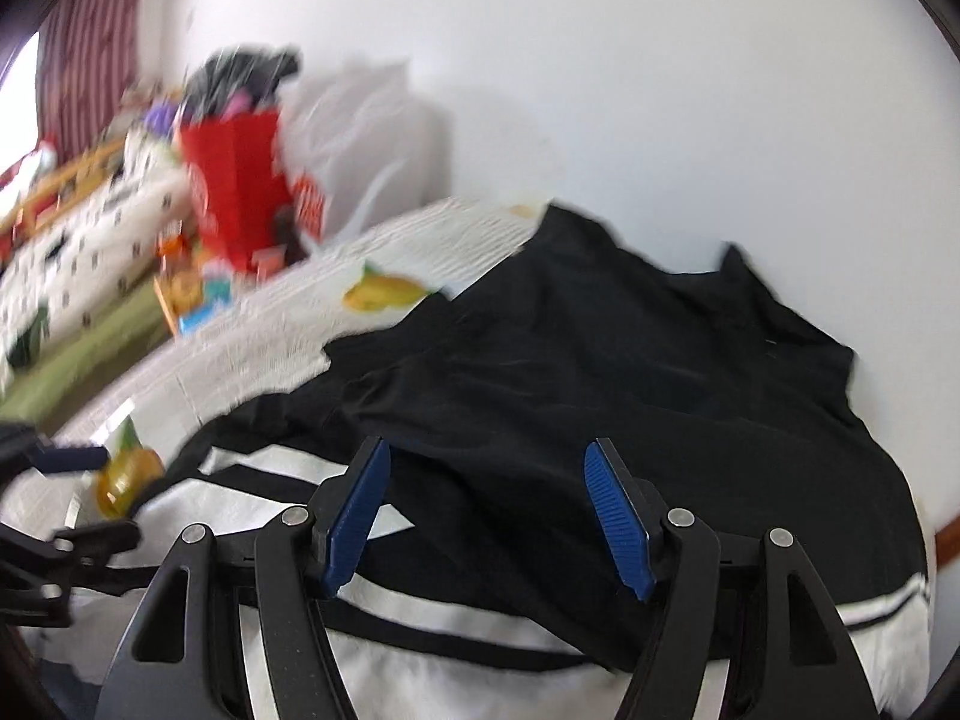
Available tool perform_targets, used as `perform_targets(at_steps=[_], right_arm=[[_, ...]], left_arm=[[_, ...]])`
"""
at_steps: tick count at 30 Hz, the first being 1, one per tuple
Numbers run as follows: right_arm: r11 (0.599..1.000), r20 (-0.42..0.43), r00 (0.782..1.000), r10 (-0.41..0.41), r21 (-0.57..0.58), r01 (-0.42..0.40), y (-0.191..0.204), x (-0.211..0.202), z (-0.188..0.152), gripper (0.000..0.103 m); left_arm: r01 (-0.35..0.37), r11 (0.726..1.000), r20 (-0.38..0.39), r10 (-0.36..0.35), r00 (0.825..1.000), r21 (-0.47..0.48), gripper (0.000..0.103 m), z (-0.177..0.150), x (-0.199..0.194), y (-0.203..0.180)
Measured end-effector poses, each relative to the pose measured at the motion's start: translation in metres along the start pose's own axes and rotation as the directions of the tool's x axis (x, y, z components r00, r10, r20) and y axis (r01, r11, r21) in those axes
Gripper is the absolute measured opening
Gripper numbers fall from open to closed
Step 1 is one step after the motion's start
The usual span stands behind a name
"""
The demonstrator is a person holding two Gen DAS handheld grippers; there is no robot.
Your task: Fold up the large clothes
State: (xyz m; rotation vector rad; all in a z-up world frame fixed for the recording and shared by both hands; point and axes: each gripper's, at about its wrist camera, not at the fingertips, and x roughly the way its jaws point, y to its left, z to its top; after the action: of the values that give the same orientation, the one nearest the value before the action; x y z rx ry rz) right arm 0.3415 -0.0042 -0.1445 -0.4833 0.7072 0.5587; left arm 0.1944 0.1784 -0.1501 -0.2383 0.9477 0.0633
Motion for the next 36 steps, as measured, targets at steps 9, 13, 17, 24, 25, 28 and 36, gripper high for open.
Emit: perform_targets(at_steps=[9, 13, 17, 24, 25, 28, 36], right_arm=[[0.999, -0.039, 0.999, -0.012, 0.041, 0.014, -0.013, 0.041, 0.004, 0.005], [0.978, 0.092, 0.995, -0.029, 0.210, 0.009, -0.070, -0.012, -0.008, 0.005], [0.911, 0.150, 0.981, -0.125, 0.409, 0.053, -0.134, -0.052, -0.034, 0.005], [0.726, 0.050, 0.947, -0.317, 0.656, 0.208, -0.232, -0.085, -0.107, 0.029], [0.697, 0.013, 0.940, -0.342, 0.675, 0.244, -0.244, -0.087, -0.119, 0.043], [0.648, -0.051, 0.929, -0.366, 0.703, 0.294, -0.266, -0.098, -0.148, 0.056], [0.668, -0.094, 0.919, -0.382, 0.659, 0.345, -0.276, -0.123, -0.184, 0.058]], left_arm=[[-0.017, 0.999, -0.018, 0.018, 1.000, 0.042, 0.060, -0.003, 0.019, -0.012], [-0.036, 0.998, -0.013, 0.036, 0.999, 0.050, 0.060, -0.004, 0.019, -0.015], [-0.039, 0.998, -0.014, 0.040, 0.999, 0.050, 0.060, -0.004, 0.018, -0.015], [-0.061, 0.996, -0.005, 0.062, 0.998, 0.063, 0.062, -0.007, 0.018, -0.014], [-0.066, 0.996, -0.004, 0.067, 0.998, 0.067, 0.062, -0.008, 0.018, -0.014], [-0.075, 0.995, -0.007, 0.075, 0.997, 0.064, 0.063, -0.008, 0.017, -0.015], [-0.093, 0.994, -0.024, 0.095, 0.995, 0.065, 0.063, -0.005, 0.018, -0.019]])
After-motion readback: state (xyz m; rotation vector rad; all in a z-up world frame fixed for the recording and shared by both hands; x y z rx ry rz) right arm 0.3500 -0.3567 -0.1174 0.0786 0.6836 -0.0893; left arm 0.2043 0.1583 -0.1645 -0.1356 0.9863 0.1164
